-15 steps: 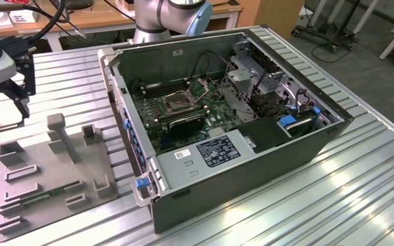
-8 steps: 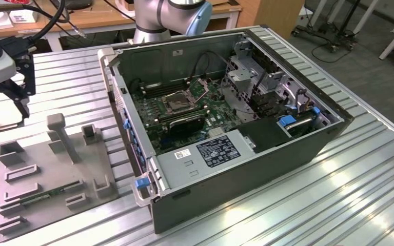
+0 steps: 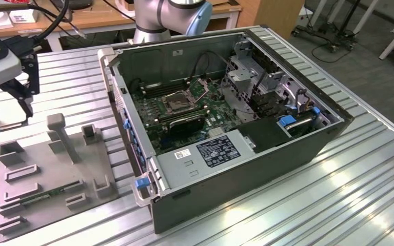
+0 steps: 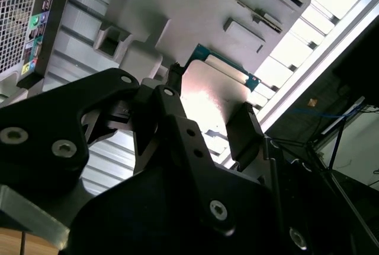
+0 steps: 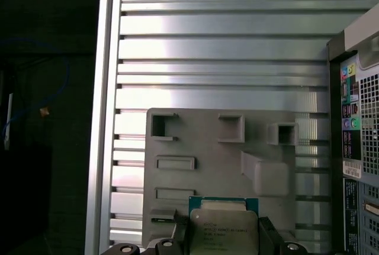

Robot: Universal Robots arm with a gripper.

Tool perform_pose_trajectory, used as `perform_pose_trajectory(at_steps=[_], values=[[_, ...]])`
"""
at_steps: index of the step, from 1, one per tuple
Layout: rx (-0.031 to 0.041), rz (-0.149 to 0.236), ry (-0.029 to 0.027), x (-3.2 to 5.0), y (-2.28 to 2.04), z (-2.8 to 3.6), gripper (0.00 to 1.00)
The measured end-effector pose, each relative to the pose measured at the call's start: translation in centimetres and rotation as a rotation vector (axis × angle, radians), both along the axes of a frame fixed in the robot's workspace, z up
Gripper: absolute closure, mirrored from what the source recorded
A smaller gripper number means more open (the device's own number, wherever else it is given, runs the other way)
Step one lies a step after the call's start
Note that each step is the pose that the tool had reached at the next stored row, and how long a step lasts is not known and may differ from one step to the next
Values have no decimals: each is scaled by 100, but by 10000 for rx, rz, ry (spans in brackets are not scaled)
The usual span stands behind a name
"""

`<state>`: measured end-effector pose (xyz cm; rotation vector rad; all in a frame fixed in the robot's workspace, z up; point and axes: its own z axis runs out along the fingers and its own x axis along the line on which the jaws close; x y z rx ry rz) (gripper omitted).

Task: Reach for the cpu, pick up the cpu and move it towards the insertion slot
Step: 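Pick up the cpu and move it towards the insertion slot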

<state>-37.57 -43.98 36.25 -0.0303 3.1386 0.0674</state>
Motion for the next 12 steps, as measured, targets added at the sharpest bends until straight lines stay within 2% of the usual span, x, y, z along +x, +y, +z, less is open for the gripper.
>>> perform_pose_trajectory(at_steps=[4, 9, 12], values=[[0, 0, 0, 48, 0, 0, 46], [0, 0, 1, 53, 0, 2, 46], [-1, 0, 0, 53, 0, 26, 46]])
